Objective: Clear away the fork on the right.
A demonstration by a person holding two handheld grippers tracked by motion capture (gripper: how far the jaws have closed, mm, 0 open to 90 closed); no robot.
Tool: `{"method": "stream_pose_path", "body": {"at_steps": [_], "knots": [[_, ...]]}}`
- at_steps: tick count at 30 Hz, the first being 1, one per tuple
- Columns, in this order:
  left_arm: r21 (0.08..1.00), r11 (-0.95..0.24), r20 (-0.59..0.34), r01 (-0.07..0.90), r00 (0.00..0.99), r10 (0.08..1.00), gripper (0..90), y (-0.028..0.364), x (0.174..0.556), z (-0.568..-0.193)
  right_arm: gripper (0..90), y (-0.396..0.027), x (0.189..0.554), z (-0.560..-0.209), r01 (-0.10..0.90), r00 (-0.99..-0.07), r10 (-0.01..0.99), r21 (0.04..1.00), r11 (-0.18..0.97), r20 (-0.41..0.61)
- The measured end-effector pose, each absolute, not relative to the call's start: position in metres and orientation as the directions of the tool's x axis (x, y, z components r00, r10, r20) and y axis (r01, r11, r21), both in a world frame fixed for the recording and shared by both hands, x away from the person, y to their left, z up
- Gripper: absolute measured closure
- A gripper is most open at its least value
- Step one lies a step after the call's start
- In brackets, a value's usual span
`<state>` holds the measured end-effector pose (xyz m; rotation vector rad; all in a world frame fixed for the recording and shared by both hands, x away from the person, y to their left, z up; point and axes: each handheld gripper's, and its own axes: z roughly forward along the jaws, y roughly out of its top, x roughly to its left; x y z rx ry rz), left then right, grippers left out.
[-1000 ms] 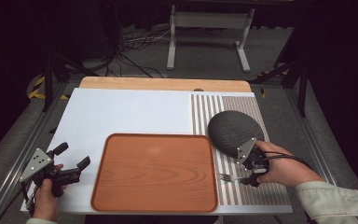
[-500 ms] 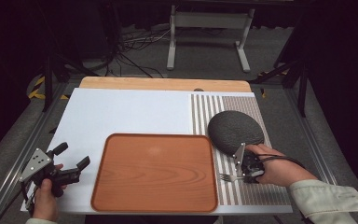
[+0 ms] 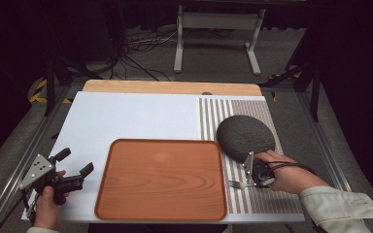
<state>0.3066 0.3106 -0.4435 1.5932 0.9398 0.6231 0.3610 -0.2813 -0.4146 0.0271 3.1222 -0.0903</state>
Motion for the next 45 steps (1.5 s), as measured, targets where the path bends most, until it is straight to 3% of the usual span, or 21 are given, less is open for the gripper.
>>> {"method": "stream_pose_path", "body": {"at_steps": [15, 45], "knots": [[0.969, -0.055, -0.088, 0.242, 0.541, 0.836, 0.7, 0.311, 0.306, -0.443, 85.2, -0.281, 0.361, -0.402, 0.066, -0.997, 0.065, -0.026, 0.997, -0.032], [0.968, -0.056, -0.088, 0.243, 0.543, 0.835, 0.7, 0.312, 0.307, -0.443, 85.2, -0.266, 0.369, -0.324, 0.171, -0.967, 0.208, 0.232, 0.958, -0.146]]}}
